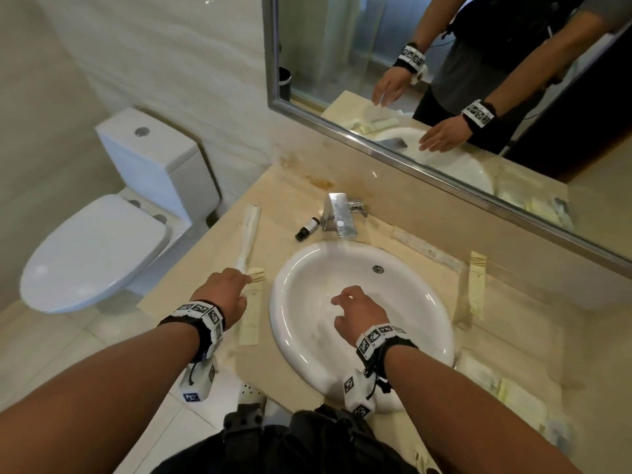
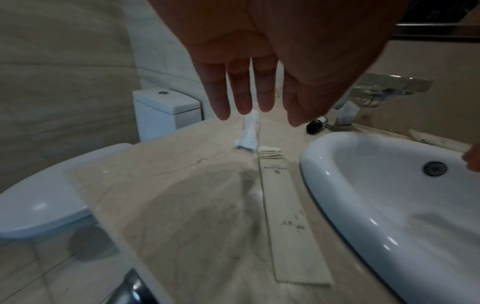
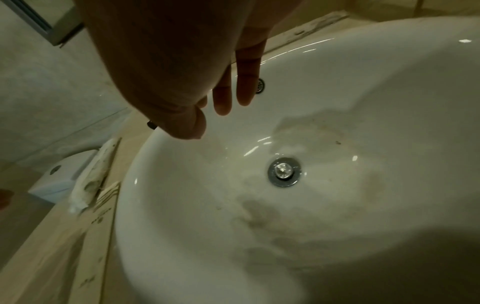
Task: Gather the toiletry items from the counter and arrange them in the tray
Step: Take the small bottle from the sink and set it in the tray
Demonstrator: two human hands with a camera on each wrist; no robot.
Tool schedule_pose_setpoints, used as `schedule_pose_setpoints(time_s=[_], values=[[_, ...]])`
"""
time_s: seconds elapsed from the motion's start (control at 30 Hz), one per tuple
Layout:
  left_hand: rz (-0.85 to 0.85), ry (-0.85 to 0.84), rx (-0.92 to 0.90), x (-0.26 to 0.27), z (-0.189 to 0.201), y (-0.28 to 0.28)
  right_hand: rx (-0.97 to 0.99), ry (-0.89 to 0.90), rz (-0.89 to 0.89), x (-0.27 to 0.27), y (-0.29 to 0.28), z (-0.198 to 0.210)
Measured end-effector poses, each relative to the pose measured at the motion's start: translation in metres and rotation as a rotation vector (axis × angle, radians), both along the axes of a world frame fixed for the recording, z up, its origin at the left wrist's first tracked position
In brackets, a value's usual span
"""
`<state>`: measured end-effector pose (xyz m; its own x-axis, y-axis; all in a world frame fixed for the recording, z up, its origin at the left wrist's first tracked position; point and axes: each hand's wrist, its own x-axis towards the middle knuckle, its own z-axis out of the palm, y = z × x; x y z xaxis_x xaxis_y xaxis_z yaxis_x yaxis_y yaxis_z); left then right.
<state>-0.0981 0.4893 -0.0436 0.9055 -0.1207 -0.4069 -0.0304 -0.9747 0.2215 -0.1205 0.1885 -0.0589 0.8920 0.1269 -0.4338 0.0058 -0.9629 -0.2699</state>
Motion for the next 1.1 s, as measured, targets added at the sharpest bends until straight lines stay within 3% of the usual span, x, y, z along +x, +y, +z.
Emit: schedule_pose_setpoints(time_s=[0.27,0.53,0.77,0.97,1.1], values=[[0.074,0.043,0.008,0.022,-0.007,0.040,-0.028,0.045,0.082,0.046,0.047,-0.005],[0.075,0.068,-0.024,0.067,-0.014,0.041,-0.031,0.025,0.092,0.096,0.074,-0.010],[-0.032,0.109,0.007,0.106,-0.024,0.033,-0.005,-0.010,0.056,0.147,0.092,-0.011],[-0.101,0.097,0.012,0.126,-0.031,0.026,-0.106,-0.061,0.038,0.185,0.104,-0.024],[-0.171,0.109,0.028,0.131,-0.034,0.021,-0.122,-0.003,-0.022,0.205,0.111,-0.033]])
